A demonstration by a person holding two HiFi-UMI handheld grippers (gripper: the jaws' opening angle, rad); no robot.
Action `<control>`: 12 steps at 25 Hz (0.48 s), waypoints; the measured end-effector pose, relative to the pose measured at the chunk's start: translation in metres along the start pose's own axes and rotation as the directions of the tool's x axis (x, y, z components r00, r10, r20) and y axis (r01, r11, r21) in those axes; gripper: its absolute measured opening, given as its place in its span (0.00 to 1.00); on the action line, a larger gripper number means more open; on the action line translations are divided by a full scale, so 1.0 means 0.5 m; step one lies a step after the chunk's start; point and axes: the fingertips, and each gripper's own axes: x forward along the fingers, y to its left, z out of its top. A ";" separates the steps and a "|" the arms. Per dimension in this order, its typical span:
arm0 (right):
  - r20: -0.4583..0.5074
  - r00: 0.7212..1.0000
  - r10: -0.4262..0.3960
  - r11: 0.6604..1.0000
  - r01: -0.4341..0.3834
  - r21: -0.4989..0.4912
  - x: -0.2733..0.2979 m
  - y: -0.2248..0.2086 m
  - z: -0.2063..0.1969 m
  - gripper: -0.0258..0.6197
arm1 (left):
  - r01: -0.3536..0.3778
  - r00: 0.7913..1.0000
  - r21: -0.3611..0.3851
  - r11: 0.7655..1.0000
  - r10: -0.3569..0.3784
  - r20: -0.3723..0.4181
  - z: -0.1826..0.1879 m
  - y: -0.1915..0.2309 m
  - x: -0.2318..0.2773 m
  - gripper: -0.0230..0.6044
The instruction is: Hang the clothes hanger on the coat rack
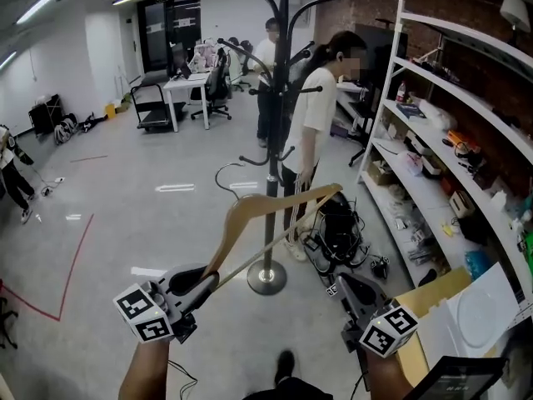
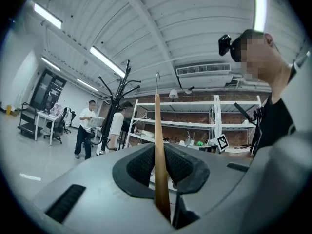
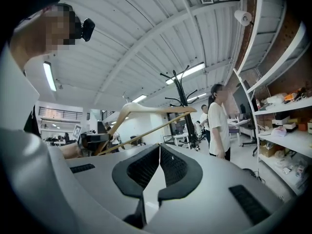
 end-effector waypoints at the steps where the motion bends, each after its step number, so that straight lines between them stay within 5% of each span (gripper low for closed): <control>1: 0.004 1.000 0.004 1.000 -0.004 -0.001 0.019 -0.016 0.005 0.05 | 0.013 1.000 0.009 1.000 -0.013 0.002 0.012 0.019 0.015 0.11; 12: 0.055 0.997 0.052 0.998 -0.051 -0.027 0.188 -0.195 0.089 0.05 | 0.087 0.996 0.004 0.996 -0.087 -0.010 0.100 0.229 0.170 0.11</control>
